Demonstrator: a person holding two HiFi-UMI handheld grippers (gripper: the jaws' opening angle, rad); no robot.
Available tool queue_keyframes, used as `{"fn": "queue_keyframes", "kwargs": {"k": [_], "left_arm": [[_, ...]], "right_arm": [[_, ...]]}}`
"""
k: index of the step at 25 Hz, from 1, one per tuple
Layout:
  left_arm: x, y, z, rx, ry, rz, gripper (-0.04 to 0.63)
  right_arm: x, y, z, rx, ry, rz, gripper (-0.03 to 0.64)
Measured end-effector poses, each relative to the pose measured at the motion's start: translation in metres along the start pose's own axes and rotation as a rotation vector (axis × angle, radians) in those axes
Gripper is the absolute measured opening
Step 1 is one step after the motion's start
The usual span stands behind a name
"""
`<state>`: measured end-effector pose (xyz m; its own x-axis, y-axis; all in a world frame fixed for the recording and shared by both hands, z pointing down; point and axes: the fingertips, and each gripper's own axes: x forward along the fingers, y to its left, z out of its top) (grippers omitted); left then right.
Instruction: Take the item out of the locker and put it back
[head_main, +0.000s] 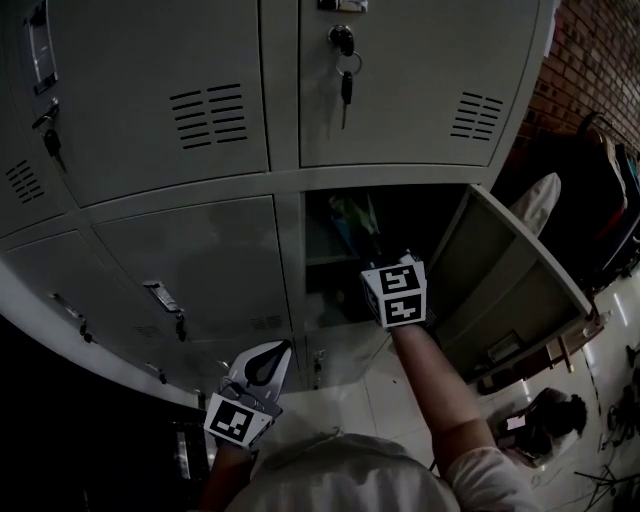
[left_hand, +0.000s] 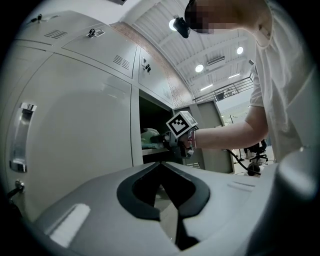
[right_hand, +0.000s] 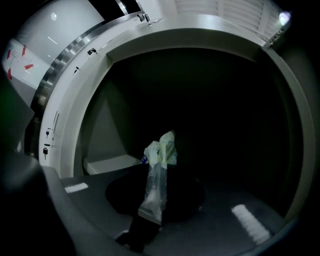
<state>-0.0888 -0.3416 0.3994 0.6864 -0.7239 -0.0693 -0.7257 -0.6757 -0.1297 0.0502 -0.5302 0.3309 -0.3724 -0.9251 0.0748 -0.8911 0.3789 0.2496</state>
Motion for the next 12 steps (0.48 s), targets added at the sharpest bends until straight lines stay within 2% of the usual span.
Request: {"fn": "queue_keyframes", "kwargs": {"k": [2, 6, 11, 12], "left_arm": [[0.001, 0.005, -0.002, 0.002, 0.005, 0.006, -0.015], [0.004, 0.009, 0.0, 0.004, 0.002, 0.012, -0.015], [0.002, 0.008, 0.001, -0.003, 0.003, 0.013, -0.015], [0.001, 0.008, 0.002, -0.004, 0.003, 0.014, -0.015]], "right_arm": [[0.001, 0.001, 0.0, 0.016, -0.012, 0.008, 0.082], [0.001, 0.003, 0.007, 0.053, -0.062, 0.039, 0.225], [-0.018, -0.006, 0.029, 0.097, -0.176, 0.006, 0.354], [-0.026, -0.007, 0.035, 0.11, -0.204, 0.002, 0.359]]}}
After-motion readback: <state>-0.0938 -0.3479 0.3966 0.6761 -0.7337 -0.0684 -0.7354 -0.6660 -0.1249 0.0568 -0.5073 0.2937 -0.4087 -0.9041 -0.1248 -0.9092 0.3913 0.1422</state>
